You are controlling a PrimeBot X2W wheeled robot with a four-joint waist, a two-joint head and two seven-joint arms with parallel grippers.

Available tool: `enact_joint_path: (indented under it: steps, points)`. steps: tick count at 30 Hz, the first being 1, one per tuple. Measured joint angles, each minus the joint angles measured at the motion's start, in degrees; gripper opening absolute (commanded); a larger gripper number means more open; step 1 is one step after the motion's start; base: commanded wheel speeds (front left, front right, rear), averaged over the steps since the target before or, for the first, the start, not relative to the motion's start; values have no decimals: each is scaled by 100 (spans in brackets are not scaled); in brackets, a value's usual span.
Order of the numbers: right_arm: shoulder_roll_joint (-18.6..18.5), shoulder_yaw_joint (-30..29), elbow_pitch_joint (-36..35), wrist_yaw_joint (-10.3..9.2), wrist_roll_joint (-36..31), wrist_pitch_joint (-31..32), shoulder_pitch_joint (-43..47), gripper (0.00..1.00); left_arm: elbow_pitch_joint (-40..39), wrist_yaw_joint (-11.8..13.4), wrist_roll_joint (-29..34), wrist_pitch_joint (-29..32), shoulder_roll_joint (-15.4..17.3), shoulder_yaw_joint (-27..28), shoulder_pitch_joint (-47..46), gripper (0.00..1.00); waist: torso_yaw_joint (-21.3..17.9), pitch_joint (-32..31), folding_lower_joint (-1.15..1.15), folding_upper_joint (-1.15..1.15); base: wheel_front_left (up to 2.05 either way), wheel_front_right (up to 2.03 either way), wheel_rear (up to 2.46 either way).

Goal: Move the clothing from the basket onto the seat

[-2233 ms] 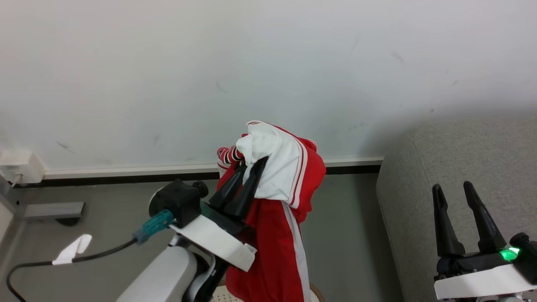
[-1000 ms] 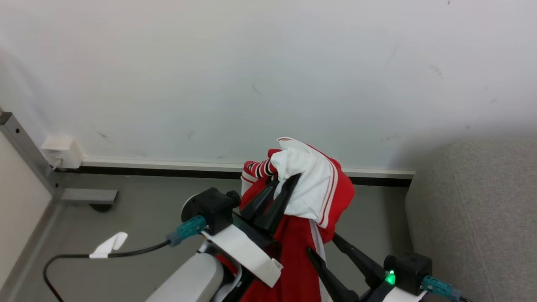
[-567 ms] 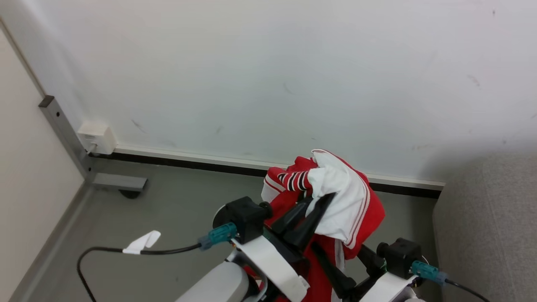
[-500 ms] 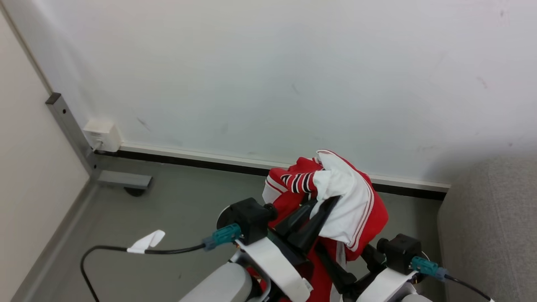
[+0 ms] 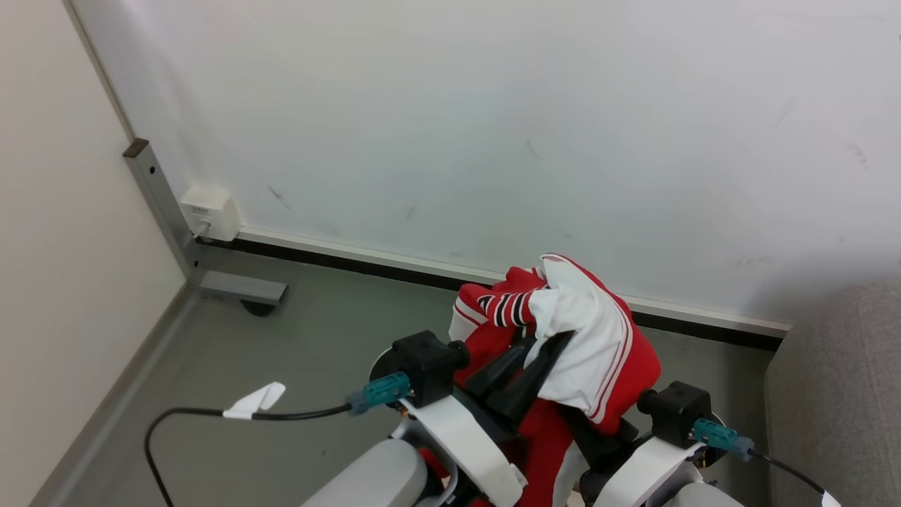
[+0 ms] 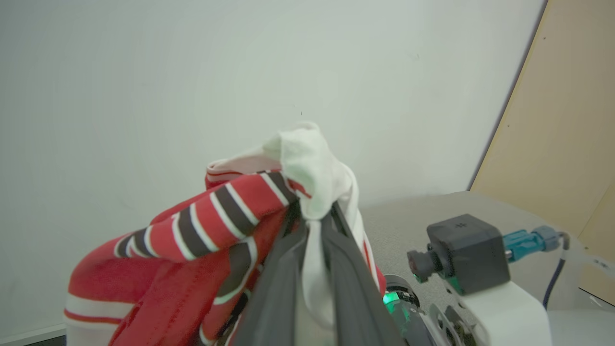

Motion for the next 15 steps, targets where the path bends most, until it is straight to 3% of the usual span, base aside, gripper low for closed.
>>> enact_joint_path:
  steps: [15]
  points:
    - [-263, -204, -564, 0, -5, 3, 294, 0, 299, 79, -65, -120, 77, 176, 118, 0, -114, -39, 0, 0, 0, 0, 0]
